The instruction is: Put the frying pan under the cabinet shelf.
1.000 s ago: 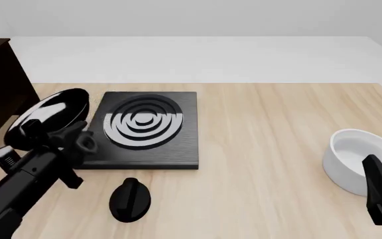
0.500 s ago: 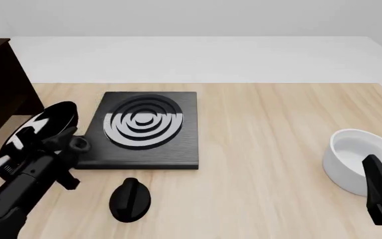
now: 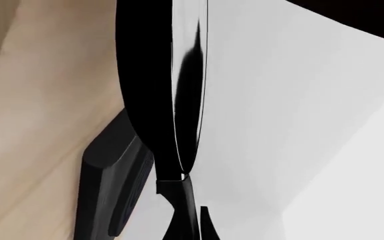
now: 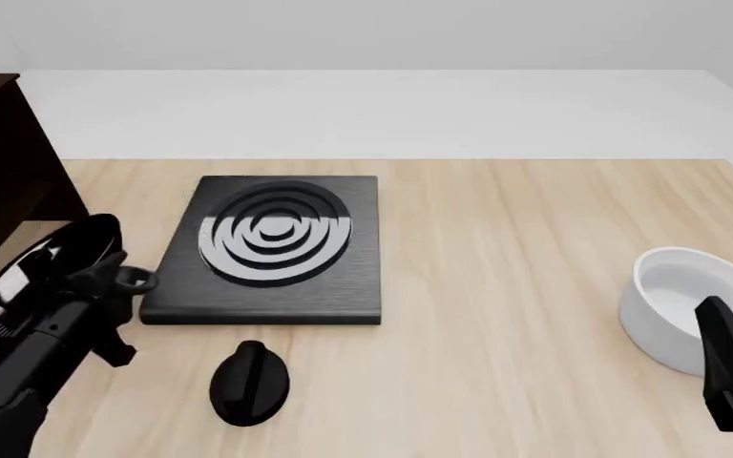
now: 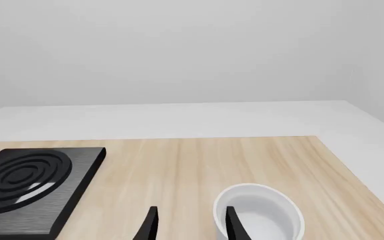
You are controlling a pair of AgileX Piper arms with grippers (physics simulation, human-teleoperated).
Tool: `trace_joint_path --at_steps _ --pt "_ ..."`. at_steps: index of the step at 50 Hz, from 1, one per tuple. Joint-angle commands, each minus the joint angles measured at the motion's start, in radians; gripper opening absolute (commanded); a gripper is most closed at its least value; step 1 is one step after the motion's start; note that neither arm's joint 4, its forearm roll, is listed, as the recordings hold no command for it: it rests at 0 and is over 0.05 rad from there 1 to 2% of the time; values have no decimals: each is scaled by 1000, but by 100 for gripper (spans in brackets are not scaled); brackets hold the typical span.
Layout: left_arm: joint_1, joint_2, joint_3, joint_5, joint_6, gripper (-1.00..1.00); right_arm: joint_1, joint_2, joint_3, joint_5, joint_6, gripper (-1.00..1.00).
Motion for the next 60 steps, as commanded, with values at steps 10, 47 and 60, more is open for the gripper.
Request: trace_joint_path --at_steps 10,47,60 --pt "81 94 -54 18 43 -100 -1 0 0 0 0 100" --pt "231 278 -149 50 115 -100 0 0 0 0 0 100" --pt "265 341 -184 61 138 -100 0 0 0 0 0 100"
